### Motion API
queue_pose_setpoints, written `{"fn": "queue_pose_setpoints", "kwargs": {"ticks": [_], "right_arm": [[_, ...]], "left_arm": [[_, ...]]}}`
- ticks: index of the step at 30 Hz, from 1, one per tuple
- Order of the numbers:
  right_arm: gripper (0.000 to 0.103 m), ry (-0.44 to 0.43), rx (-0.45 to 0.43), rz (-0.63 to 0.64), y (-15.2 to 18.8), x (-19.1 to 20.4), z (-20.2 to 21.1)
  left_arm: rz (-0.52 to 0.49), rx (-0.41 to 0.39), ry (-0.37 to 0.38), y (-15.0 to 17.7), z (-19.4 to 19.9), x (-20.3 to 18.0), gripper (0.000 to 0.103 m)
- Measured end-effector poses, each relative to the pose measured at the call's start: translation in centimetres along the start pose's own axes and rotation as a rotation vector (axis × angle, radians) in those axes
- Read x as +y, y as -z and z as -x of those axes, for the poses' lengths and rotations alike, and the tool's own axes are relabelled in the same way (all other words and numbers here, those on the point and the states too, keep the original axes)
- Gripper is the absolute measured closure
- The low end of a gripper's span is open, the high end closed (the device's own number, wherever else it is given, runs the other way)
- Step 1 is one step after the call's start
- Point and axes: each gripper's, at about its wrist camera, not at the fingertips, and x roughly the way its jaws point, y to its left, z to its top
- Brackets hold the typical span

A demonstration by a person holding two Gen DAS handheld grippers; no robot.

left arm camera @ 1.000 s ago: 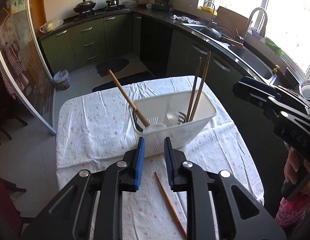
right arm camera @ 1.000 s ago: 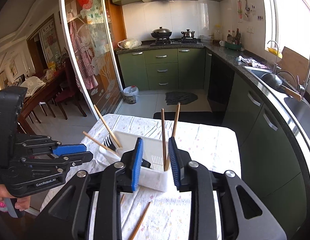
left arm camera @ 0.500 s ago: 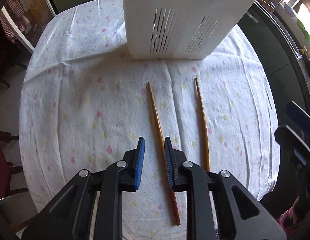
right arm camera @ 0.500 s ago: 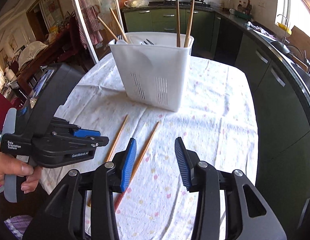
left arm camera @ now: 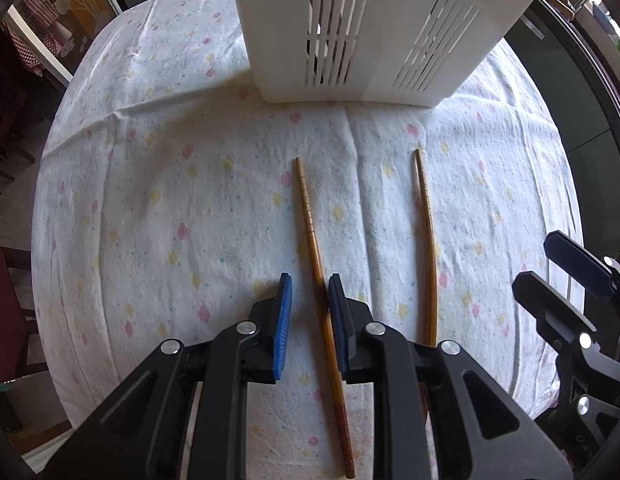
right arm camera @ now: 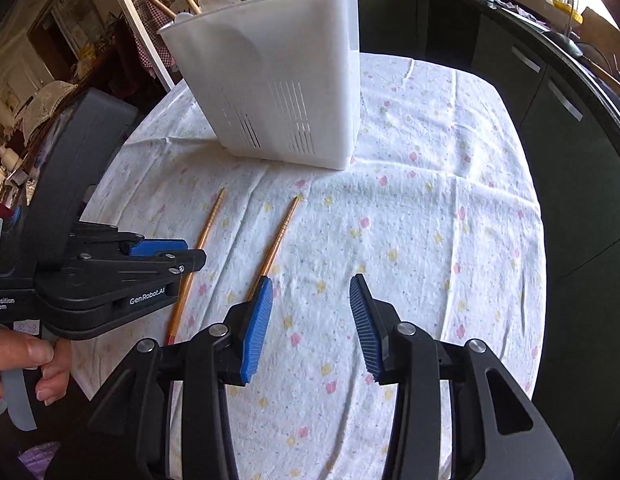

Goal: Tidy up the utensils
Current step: 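Move both open tools down to the last two chopsticks, then close the right tool on one chopstick while the left tool closes on the other, then carry both chopsticks over the white basket and open both tools to drop them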

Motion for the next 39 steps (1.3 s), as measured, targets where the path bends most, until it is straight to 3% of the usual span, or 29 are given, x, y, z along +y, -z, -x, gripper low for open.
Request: {"fn": "queue_pose_setpoints", "kwargs": {"ticks": [12, 18, 21, 22, 25, 30, 39], "right_arm": [[0.064, 0.047, 0.153, 0.056, -2.0, 4.8, -5.6], [0.076, 0.103, 0.198, 0.066, -2.2, 6.4, -7.1], [0.081, 0.103, 0.193, 0.059, -2.1, 6.7, -7.2], [0.09, 0.102, 0.193, 0.052, -2.0, 6.5, -7.2], [0.096, 0.081, 0.182, 0.023, -1.9, 5.6, -6.8], [0.096, 0.013, 0.139, 0.009, -1.4, 4.4, -4.7], [0.096, -0.05, -0.038, 0.027, -0.5, 3.6, 3.9]], "left_arm": [[0.005, 0.019, 0.02, 0.8, 0.1, 4.3, 0.088], [-0.003, 0.011, 0.036, 0.1, 0.1, 5.3, 0.088], [0.003, 0.012, 0.044, -0.4, 0.2, 5.7, 0.088], [-0.002, 0.011, 0.043, -0.1, 0.5, 5.6, 0.088], [-0.017, 0.009, 0.034, -0.2, 0.5, 5.4, 0.094], [-0.023, 0.002, 0.044, -0.3, 1.3, 5.3, 0.097], [-0.107, -0.138, 0.064, 1.3, 8.3, 4.5, 0.097]]}}
